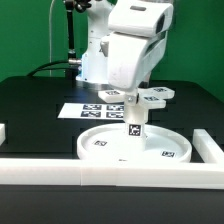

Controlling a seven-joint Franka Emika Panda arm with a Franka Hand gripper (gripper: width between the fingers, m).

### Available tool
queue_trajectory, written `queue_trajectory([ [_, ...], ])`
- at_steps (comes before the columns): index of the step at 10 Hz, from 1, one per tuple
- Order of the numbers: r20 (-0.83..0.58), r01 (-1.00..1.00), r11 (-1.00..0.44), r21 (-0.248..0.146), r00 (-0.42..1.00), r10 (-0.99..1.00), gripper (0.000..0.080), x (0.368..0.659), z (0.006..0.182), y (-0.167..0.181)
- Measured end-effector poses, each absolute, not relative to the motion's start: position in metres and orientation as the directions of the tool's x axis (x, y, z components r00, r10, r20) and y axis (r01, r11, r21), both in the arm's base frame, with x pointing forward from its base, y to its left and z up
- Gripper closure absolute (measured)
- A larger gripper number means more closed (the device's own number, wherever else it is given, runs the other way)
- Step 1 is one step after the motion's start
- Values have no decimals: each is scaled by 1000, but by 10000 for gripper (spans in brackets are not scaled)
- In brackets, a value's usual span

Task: Assemble round table

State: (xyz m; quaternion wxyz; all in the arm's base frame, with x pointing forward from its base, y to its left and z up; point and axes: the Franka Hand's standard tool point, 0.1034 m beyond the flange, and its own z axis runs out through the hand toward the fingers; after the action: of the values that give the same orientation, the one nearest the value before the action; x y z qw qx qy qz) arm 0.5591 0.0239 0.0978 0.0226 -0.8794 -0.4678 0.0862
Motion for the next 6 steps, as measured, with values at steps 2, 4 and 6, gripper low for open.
queue_trajectory([
  [2,-142,742,-662,-102,648,748,348,560,98,24],
  [4,-152,667,-740,-86,725,672,348,560,98,25],
  [6,-150,488,-869,-77,856,494,348,560,99,22],
])
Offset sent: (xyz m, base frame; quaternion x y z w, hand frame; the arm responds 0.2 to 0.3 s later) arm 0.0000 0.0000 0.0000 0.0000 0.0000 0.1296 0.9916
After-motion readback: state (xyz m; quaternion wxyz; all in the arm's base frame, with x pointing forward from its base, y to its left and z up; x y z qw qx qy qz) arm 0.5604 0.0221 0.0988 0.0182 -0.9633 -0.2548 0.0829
